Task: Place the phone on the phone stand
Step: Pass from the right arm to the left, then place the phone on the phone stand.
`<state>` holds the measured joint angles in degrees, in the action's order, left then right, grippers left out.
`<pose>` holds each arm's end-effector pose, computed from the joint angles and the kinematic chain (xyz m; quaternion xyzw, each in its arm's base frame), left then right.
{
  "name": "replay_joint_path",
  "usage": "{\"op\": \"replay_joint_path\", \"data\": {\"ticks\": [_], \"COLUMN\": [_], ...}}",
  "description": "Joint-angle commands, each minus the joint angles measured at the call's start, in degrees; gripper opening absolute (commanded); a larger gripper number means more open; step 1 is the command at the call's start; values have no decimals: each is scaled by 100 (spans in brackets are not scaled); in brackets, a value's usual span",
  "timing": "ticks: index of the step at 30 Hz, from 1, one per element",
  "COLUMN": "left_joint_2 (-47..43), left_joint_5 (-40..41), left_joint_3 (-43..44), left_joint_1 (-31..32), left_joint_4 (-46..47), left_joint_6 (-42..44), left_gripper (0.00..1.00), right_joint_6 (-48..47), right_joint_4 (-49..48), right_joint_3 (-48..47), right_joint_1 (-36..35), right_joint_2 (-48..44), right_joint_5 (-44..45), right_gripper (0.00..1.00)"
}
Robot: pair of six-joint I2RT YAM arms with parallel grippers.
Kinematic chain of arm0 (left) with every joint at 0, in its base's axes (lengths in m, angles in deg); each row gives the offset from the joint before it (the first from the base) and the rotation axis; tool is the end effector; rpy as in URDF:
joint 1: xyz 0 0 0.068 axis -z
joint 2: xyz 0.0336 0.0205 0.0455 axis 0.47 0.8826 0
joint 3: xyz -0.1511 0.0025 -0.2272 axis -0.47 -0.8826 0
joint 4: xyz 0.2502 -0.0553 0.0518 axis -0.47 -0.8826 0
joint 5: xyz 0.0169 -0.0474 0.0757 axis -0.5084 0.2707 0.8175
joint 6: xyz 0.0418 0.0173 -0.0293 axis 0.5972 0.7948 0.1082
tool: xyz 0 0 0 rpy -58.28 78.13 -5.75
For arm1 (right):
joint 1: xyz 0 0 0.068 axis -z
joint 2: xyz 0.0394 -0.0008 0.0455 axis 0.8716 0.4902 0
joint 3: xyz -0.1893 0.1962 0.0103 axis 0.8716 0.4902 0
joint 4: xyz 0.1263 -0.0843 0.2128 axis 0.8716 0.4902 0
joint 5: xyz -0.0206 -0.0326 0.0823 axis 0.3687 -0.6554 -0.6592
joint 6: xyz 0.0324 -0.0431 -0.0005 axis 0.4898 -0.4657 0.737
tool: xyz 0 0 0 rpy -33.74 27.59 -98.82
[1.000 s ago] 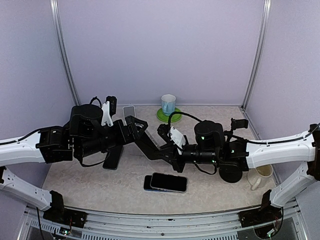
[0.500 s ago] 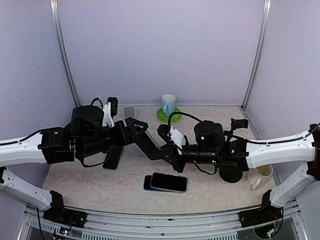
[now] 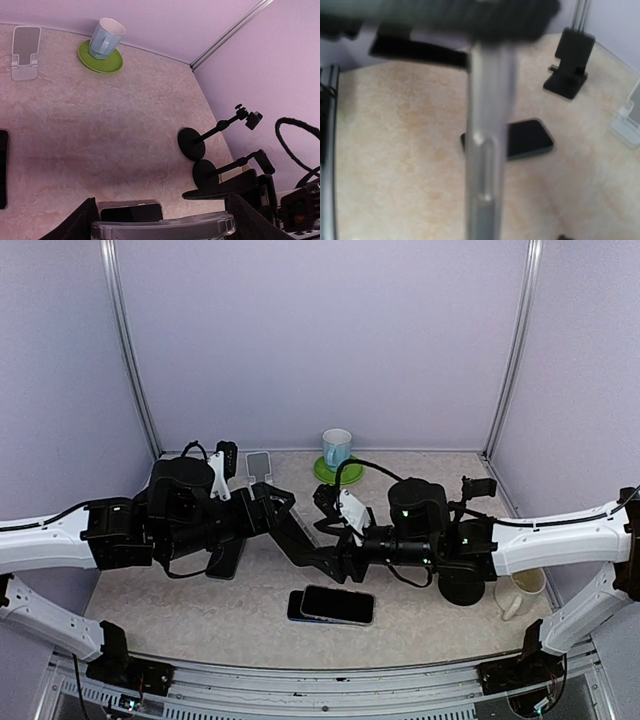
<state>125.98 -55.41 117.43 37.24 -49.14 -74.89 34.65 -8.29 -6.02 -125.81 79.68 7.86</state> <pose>0.1240 -0.2351 0.3295 -0.0076 0.8217 -0.3687 0.4344 0.1366 0.3005 0.2735 -0.4435 0.6678 0.3457 0.4877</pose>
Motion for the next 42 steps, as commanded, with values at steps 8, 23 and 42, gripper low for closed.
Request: {"op": "replay_joint_path", "data": {"ticks": [8,23,42], "left_joint_2": [-196,-176,375], "left_joint_5": [846,1408,842], "left_joint_3": [156,458,251], "left_joint_1": [-166,-999,-2873], "left_joint_4": [-306,-938,-266], "left_joint_6": [308,928,1550], "left_gripper": [60,61,59], "right_joint_6": [42,378,987], "right_joint_4": [35,-600,-3260], "right_joint_3": [-176,734,1844], "right_joint_1": [-22,-20,-25], "right_joint_2": [-61,-431,928], "right_joint_5": [332,1135,25], "right_gripper": [100,100,100]}}
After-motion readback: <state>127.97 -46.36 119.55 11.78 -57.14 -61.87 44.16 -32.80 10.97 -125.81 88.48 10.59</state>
